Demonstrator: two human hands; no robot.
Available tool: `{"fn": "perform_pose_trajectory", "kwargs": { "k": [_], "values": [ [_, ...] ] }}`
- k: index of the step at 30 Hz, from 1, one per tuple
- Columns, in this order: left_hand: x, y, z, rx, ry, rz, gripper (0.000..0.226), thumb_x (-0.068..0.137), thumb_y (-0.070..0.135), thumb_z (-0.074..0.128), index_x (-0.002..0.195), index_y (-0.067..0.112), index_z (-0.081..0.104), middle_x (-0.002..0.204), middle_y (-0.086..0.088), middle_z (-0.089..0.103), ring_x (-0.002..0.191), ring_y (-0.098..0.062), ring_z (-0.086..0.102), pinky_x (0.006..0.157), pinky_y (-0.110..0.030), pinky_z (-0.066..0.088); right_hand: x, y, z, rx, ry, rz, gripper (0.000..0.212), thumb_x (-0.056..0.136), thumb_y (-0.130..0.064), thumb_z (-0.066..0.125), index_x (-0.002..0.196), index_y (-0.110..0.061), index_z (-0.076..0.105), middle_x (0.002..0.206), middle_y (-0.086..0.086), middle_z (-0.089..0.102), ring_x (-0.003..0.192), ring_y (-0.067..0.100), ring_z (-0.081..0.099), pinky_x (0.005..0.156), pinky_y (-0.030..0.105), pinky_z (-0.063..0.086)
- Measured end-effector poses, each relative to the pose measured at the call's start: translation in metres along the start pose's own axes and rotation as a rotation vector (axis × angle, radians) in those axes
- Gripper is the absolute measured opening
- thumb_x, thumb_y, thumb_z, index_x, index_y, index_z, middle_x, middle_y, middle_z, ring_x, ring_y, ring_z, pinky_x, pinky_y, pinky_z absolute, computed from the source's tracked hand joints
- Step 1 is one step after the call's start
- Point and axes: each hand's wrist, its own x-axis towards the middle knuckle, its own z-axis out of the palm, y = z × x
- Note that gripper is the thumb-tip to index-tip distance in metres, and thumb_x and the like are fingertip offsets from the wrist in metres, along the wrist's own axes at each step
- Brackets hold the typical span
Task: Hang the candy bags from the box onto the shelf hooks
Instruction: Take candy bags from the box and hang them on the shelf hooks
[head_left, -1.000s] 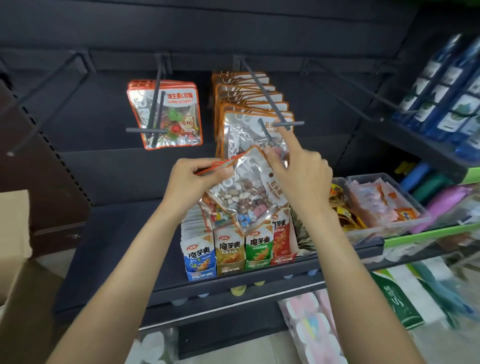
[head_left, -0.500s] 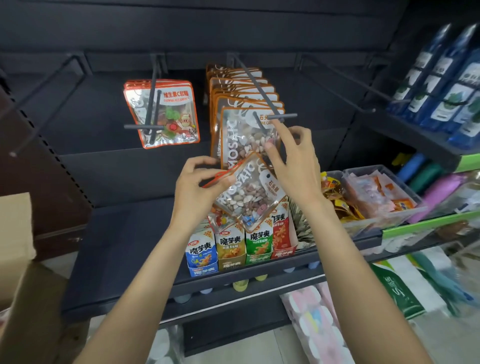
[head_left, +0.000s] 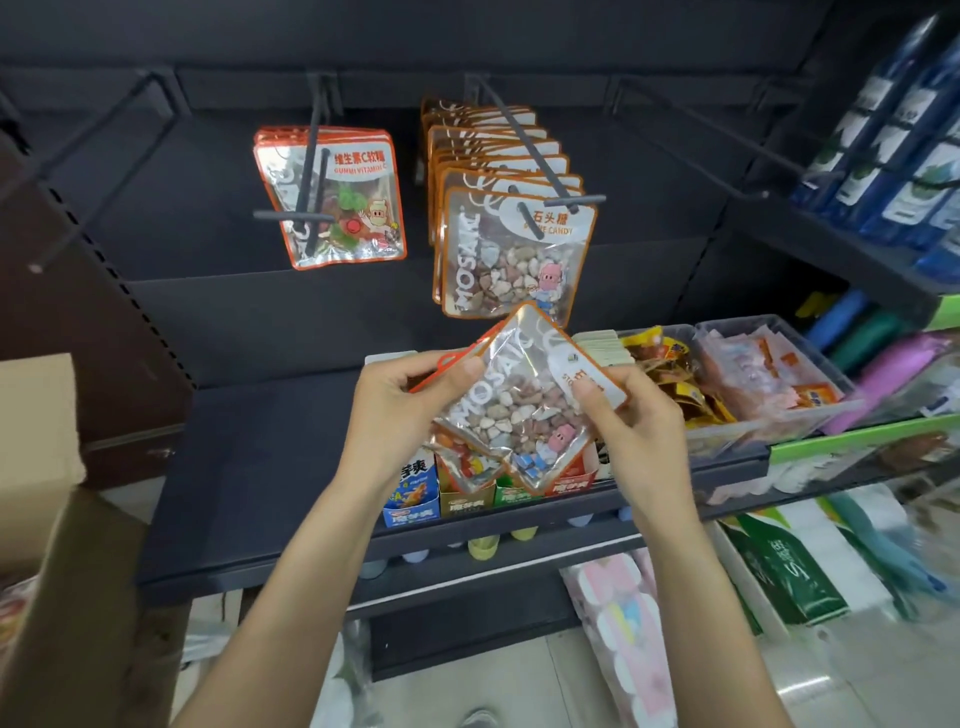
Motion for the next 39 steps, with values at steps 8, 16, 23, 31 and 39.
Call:
{"fn": "perform_pose_trajectory", "kwargs": {
  "k": [8, 16, 23, 31, 39],
  "values": [
    [0.007, 0.015, -0.010, 0.104, 0.085, 0.157, 0.009, 0.081, 0.017, 0.074, 0.085, 0.025, 0.076, 0.079, 0.009, 0.075, 0.078, -0.007, 0.070, 0.070, -0.024, 0.055, 0.042, -0.044, 0.015, -0.075, 0.111, -0.324, 0.014, 0.096, -0.022, 0.059, 0.088, -0.033, 0.056, 0.082, -0.017, 0.062, 0.080, 0.000, 0.064, 0.059, 0.018, 0.050],
    [0.023, 0.026, -0.008, 0.232, 0.167, 0.268, 0.008, 0.079, 0.026, 0.077, 0.078, 0.033, 0.074, 0.070, 0.013, 0.072, 0.067, -0.004, 0.067, 0.064, -0.022, 0.052, 0.067, -0.054, 0.035, 0.009, 0.271, -0.388, 0.016, 0.096, -0.014, 0.058, 0.104, -0.020, 0.046, 0.095, -0.019, 0.057, 0.082, 0.015, 0.056, 0.066, 0.039, 0.051],
    [0.038, 0.031, -0.010, 0.328, 0.244, 0.341, 0.013, 0.080, 0.034, 0.076, 0.068, 0.031, 0.072, 0.061, 0.014, 0.069, 0.059, -0.004, 0.063, 0.063, -0.029, 0.052, 0.072, -0.039, 0.040, -0.107, 0.293, -0.433, 0.009, 0.095, -0.012, 0.054, 0.097, -0.014, 0.062, 0.090, -0.016, 0.061, 0.076, 0.003, 0.057, 0.064, 0.018, 0.044],
    [0.047, 0.038, -0.017, 0.326, 0.251, 0.370, 0.014, 0.080, 0.029, 0.077, 0.068, 0.032, 0.071, 0.066, 0.009, 0.070, 0.062, -0.007, 0.065, 0.064, -0.026, 0.051, 0.070, -0.044, 0.036, -0.065, 0.269, -0.487, 0.020, 0.094, -0.006, 0.057, 0.105, -0.013, 0.073, 0.097, 0.003, 0.064, 0.083, 0.002, 0.057, 0.062, 0.008, 0.038],
    [0.048, 0.029, -0.024, 0.346, 0.249, 0.353, 0.019, 0.081, 0.034, 0.076, 0.063, 0.027, 0.071, 0.057, 0.012, 0.066, 0.058, -0.003, 0.061, 0.066, -0.024, 0.049, 0.060, -0.044, 0.037, -0.133, 0.131, -0.408, 0.033, 0.088, -0.028, 0.069, 0.120, -0.025, 0.064, 0.110, -0.001, 0.056, 0.099, -0.001, 0.054, 0.076, 0.011, 0.047]
  ]
}}
